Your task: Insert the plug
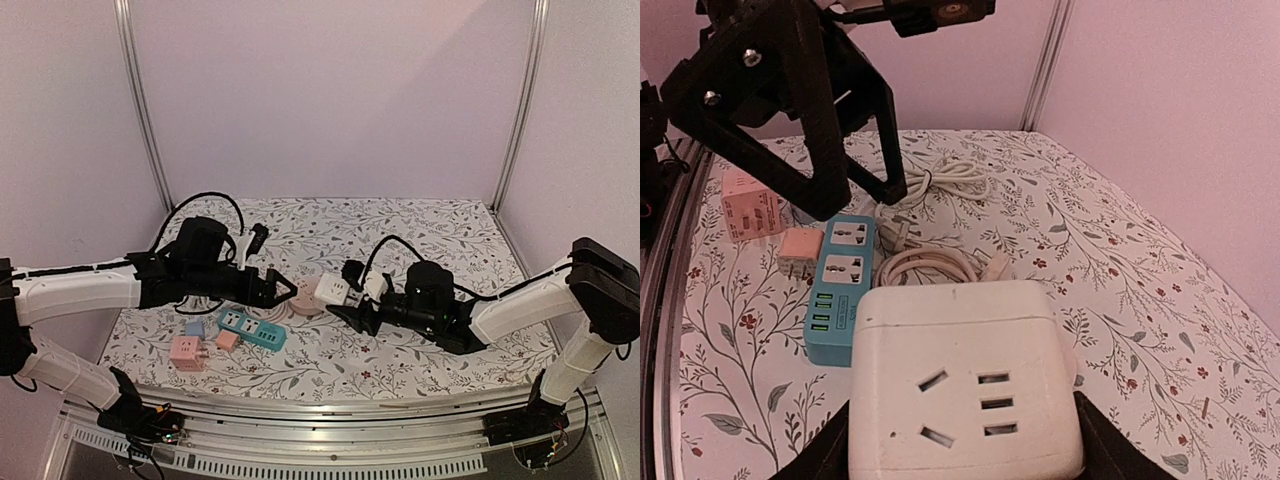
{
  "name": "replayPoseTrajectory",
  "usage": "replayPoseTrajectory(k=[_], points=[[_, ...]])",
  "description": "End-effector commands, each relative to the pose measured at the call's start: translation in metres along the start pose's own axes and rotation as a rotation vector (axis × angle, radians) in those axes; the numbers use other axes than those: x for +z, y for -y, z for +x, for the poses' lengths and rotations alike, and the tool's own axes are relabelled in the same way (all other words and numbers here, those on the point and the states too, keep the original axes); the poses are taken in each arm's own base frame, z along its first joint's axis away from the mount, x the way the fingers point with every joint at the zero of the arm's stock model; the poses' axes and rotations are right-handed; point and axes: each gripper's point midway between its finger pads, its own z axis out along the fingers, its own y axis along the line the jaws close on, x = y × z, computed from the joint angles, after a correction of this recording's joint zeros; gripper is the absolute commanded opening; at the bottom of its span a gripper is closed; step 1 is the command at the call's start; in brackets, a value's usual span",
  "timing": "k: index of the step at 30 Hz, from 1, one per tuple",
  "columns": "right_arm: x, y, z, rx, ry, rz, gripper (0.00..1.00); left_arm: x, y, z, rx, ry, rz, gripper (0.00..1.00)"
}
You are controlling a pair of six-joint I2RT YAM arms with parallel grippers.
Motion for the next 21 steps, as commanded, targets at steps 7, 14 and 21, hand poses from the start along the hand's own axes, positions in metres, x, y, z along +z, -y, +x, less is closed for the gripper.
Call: replayPoseTrajectory(k=[7,14,21], points=[[-0.017,0.003,-0.069,-0.099,0.213,-0.025,0.0,-0.018,0.07,-0.045,-0.069,-0.001,0.327,0.99],[-0.022,0.009,-0.098,-0.126,0.321,0.012,0.0,-0.027,0.092,-0.062,-0.091,0.0,0.414,0.99],[-0.023,0.012,-0.121,-0.157,0.379,0.018,0.0,-0.032,0.103,-0.068,-0.088,-0.01,0.461,0.99]])
